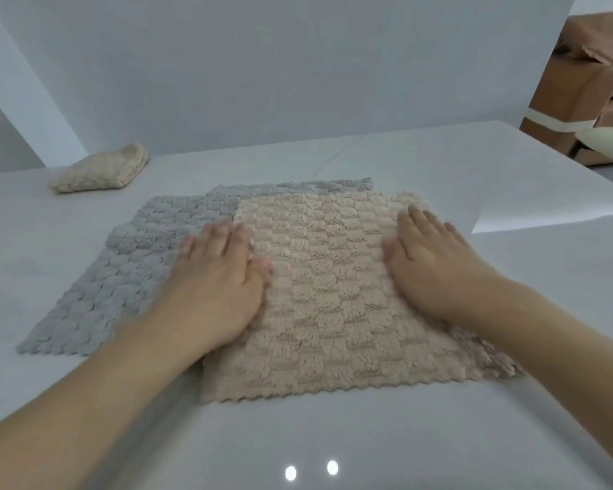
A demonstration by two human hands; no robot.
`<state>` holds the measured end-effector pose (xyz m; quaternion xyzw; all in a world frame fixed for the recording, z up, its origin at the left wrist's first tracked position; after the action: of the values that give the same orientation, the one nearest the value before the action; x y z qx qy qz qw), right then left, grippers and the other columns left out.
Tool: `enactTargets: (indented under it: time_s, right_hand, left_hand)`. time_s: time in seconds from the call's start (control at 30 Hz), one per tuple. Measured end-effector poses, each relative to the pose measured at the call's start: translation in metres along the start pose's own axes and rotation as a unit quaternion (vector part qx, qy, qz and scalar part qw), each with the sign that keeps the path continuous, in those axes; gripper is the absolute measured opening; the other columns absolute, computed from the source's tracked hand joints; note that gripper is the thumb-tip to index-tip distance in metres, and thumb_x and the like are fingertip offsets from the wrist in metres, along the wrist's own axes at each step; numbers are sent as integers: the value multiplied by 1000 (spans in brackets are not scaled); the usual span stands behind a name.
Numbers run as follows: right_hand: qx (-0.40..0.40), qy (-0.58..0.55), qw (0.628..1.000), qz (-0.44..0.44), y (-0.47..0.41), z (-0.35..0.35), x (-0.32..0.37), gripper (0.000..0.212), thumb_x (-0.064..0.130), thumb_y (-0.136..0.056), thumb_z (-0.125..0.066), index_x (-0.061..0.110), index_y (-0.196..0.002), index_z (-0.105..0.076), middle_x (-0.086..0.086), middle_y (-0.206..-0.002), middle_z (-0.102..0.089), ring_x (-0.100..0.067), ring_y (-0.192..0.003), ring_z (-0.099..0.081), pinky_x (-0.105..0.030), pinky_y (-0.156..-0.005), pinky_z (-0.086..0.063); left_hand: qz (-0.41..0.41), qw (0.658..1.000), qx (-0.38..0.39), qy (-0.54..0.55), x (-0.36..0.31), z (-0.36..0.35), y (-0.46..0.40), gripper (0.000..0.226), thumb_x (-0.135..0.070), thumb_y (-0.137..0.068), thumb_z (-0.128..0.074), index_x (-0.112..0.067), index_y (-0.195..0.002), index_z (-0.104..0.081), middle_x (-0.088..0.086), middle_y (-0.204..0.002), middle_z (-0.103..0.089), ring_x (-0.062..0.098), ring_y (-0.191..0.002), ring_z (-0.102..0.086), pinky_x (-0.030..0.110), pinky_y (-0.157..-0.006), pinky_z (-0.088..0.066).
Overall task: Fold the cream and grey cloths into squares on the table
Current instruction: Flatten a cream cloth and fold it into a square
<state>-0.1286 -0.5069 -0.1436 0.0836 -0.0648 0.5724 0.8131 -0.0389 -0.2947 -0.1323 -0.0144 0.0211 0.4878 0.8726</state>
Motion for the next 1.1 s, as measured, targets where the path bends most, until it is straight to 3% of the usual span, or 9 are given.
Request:
enactTargets:
  time_s: [0.1,0.27,0.4,0.53,0.67,0.83,0.97,1.03,1.1]
  right_hand:
    - [32,4,995,95,29,-22,36,60,46,-101,-6,21,-154,11,6,-159,19,-11,-146,18,-35,-120,9]
    - [-16,21,999,-21,34,4,-7,65,46,-100,-3,13,-154,5,-4,-162,12,-17,-148,12,-39,-120,6]
    - [25,20,996,84,66,-23,29,60,46,-100,-1,23,-154,10,6,-160,17,-10,-146,17,-36,-120,8]
    - [-23,42,998,-45,39,6,-20,64,44,-100,-7,11,-154,-1,-6,-163,6,-20,-149,6,-44,-121,1]
    - [-13,2,997,72,28,-7,35,60,45,-102,-6,21,-154,7,3,-161,14,-14,-147,14,-38,-120,8]
    - [-18,32,998,-47,-1,7,-29,63,44,-100,-7,12,-154,-4,-7,-163,1,-22,-149,-1,-46,-121,-4]
    - [6,15,997,74,-24,-12,36,59,44,-103,-7,19,-154,8,1,-161,13,-16,-148,11,-40,-120,5]
    - [16,14,999,25,-41,-13,10,60,46,-102,-7,18,-155,4,0,-162,10,-17,-149,8,-40,-120,4]
    - [-20,3,999,-26,-55,3,-10,61,44,-102,-9,14,-155,-3,-4,-163,4,-19,-149,4,-40,-121,1]
  left_hand:
    - [-144,989,21,7,-65,-16,34,69,-56,-93,6,-26,-155,12,-11,-160,20,6,-146,22,34,-120,12]
    - [-14,1000,-10,0,-21,-8,33,73,-57,-92,10,-20,-155,10,-1,-163,16,15,-149,17,39,-121,11]
    - [-138,990,27,-3,-63,-27,63,75,-60,-85,16,-28,-153,16,-11,-161,23,5,-144,27,36,-121,11]
    - [-16,999,28,-26,-15,-6,32,67,-55,-96,1,-25,-155,13,-7,-162,19,12,-148,19,40,-121,10]
    - [-102,995,14,17,-65,-9,16,63,-52,-101,-7,-26,-156,8,-6,-163,15,12,-149,15,41,-122,7]
    - [20,1000,6,-3,1,-10,-7,66,-52,-99,-5,-21,-156,6,0,-164,13,19,-150,12,45,-122,4]
    - [-108,993,52,-14,-45,-22,-25,62,-55,-99,-3,-31,-154,13,-9,-160,21,12,-148,18,42,-122,6]
    - [-44,996,76,-23,-12,-23,-42,62,-54,-100,-5,-29,-155,12,-8,-162,18,13,-149,13,42,-122,5]
    - [25,999,30,-6,12,-6,-59,63,-49,-102,-8,-20,-157,3,-2,-165,9,16,-151,7,41,-122,4]
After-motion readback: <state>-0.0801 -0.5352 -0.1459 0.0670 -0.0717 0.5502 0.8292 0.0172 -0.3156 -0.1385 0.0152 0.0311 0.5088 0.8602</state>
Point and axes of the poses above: each hand's wrist, its own y-axis away from the middle knuckle, its own z-axis out of the back of the hand, x = y × z, the point moved 10 cm from there along -y, towards the middle knuckle
